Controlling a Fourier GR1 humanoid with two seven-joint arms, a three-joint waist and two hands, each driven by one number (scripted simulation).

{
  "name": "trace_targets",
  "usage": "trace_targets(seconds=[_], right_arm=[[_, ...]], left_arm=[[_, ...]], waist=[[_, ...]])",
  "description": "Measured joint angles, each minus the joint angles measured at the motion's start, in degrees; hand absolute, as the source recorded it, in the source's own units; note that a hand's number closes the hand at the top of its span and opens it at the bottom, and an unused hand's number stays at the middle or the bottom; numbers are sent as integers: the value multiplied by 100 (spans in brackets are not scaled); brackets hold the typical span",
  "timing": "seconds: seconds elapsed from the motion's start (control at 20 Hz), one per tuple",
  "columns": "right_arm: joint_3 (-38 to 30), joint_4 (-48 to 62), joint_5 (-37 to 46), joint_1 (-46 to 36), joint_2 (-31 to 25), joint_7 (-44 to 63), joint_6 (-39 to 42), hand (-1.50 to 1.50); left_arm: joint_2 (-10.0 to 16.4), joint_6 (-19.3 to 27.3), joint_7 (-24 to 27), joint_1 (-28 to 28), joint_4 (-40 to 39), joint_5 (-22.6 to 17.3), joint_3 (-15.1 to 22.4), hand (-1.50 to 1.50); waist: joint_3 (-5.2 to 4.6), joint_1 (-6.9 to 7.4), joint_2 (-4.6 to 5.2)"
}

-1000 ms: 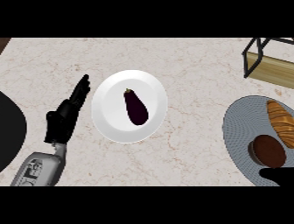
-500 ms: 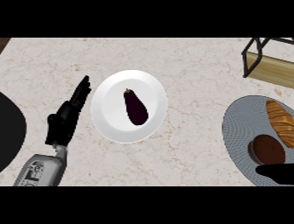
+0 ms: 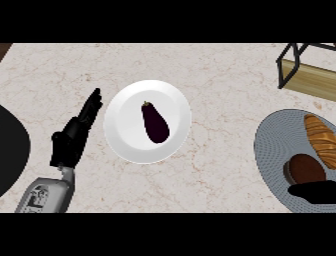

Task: Pick the cupcake from the placemat and place it in the tiered shelf

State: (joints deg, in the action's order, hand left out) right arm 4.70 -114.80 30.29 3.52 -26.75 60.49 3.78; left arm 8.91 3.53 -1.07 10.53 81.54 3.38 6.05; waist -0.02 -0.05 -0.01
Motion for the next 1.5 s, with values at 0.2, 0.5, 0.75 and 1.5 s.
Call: trace_targets(seconds=[0.2, 0.5, 0.75, 1.5], right_arm=[[-6, 283, 272, 74, 219, -167, 26, -150], [-186, 563, 460, 121, 479, -343, 154, -150], [-364, 807, 573, 149, 692, -650, 255, -150], [-419, 1344, 1060, 103, 995, -1297, 680, 150]], left_arm=[[-65, -5, -76, -78, 140, 84, 6, 0], [-144, -91, -65, -44, 77, 157, -101, 0], [-184, -177, -9, -92, 102, 213, -206, 0], [-368, -281, -113, -41, 182, 423, -288, 0]], waist=[[1, 2, 0], [1, -5, -1], [2, -4, 0], [-5, -2, -6]])
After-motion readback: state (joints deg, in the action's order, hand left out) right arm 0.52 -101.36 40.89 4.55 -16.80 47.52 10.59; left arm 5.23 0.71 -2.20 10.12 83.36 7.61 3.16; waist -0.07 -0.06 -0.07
